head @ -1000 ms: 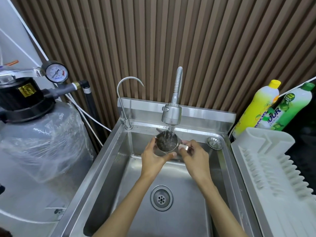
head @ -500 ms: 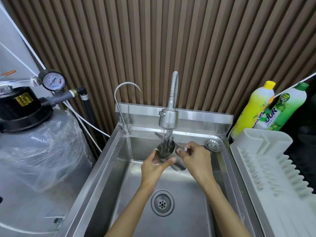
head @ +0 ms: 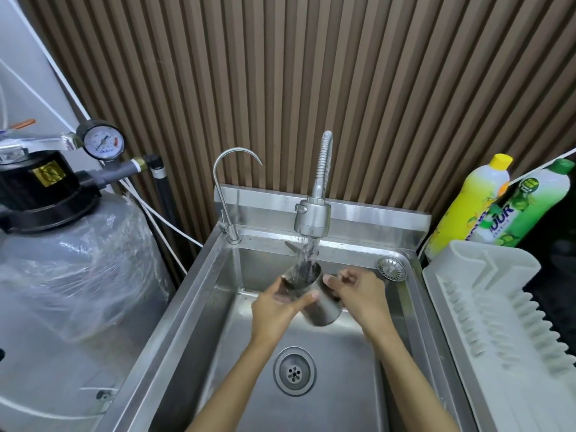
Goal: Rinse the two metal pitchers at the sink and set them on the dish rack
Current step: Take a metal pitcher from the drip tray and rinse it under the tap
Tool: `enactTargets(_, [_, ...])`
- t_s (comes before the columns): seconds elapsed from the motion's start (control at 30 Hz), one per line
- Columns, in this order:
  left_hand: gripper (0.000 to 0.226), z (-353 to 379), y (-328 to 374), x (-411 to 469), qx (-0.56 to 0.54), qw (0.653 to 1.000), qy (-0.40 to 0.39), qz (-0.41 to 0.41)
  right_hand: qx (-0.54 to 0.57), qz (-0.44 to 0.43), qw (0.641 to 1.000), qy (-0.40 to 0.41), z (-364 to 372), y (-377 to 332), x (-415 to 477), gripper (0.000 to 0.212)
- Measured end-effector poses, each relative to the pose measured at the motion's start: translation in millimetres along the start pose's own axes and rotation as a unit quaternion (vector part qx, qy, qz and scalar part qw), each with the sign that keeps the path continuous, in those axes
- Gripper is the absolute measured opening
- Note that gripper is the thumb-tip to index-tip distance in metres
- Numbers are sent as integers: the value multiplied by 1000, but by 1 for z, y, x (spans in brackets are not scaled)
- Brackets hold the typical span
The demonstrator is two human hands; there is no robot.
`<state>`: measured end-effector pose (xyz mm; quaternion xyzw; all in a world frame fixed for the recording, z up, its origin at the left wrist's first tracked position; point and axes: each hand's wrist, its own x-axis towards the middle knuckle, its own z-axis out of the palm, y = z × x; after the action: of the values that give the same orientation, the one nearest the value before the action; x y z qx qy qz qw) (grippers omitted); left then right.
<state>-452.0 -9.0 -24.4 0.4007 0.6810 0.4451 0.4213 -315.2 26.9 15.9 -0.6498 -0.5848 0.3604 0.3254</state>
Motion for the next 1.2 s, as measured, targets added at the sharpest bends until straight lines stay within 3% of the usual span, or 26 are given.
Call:
enactTargets(0.1, [39,8,-10,7,-97,987,-108,-69,-150,-126,981,6,4,-17,-6,5])
enactTargets(0.27, [21,3,-16,31,-132,964,-186,-133,-248,-275,928,-26,17,-25,3,13])
enactTargets(0.4, [34,-11,-25,49,-78,976,-151,-136,-339,-336,877,-64,27,-20,4,26])
enactTargets(0.5, [32,-16,-21,61,-158,970,-125,-133,-334,-398,851,-75,28,-12,3,31])
enactTargets(0.67, [45,-14,-9,62,-149,954,-250,-73,-351,-442,820,-90,21,-2,-2,23])
enactTargets(0.8, [43,1,-15,64,-187,929,-306,-87,-359,-472,802,-69,8,11,-5,24])
enactTargets(0.83, [43,8,-15,62,-186,928,-314,-80,-355,-456,815,-52,3,14,-7,24])
enactTargets(0.9, [55,25,-16,58,-172,934,-306,-73,-280,-362,888,-36,-6,24,-13,36])
enactTargets(0.97, [80,46,-11,48,-167,940,-291,-57,-92,-186,977,-46,-20,30,-17,54])
enactTargets(1.0, [92,58,-8,44,-160,944,-286,-42,-4,-105,994,-43,-30,30,-18,61])
enactTargets(1.03, [94,69,-2,37,-146,948,-283,-25,52,-51,997,-28,-41,31,-18,67])
enactTargets(1.1, [68,97,13,24,-115,954,-275,19,113,8,994,1,-69,37,-18,73])
enactTargets(1.2, [60,145,39,0,-90,955,-269,90,91,51,993,49,-116,46,-20,83])
